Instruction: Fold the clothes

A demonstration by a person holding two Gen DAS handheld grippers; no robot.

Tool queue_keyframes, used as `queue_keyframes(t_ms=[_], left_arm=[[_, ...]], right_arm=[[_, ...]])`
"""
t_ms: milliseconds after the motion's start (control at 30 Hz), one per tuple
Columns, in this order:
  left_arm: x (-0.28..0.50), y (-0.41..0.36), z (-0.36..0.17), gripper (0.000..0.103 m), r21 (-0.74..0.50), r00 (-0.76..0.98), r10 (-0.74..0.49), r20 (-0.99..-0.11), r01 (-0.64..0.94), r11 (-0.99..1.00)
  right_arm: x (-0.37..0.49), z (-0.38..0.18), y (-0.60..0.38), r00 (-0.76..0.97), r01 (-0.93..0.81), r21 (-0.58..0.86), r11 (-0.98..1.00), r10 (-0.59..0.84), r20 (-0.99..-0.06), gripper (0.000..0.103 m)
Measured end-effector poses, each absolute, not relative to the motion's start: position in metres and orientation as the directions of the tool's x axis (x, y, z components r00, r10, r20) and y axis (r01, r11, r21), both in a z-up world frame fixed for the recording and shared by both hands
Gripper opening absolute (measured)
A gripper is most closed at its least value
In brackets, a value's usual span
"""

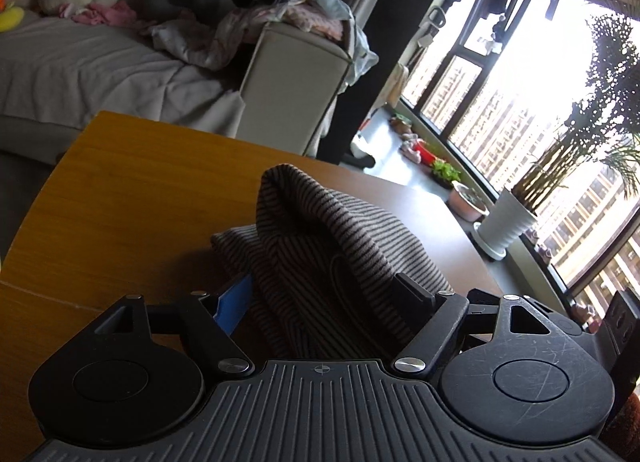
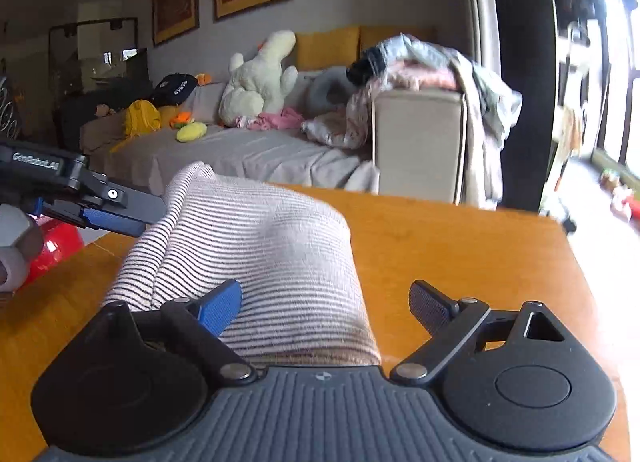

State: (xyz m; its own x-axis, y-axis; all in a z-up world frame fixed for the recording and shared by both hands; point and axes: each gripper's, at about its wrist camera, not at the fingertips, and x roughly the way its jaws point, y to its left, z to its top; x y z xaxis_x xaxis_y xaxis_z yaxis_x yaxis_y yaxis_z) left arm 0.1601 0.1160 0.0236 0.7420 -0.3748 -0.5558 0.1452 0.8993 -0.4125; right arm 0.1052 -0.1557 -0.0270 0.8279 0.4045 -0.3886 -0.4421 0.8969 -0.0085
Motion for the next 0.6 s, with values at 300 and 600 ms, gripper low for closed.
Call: queue_keyframes(t_ms=[300,600], left_arm=[[0.152,0.127,0.015,0.081,-0.396,0.743,-0.354,-0.568,0.13,0.909],[0.14,0.138,0.0,0.059,-0.414,0.722,-0.377,-0.58,0.138,0.9]], right_arm=[[0.071,-0.019,-0.105,0.779,-0.593,-0.119,0.797,0.53,-0.334,0.088],[0.103,-0.014,-0.101,0.74,-0.579,0.023,0.815,0.538,-0.404,0.012]])
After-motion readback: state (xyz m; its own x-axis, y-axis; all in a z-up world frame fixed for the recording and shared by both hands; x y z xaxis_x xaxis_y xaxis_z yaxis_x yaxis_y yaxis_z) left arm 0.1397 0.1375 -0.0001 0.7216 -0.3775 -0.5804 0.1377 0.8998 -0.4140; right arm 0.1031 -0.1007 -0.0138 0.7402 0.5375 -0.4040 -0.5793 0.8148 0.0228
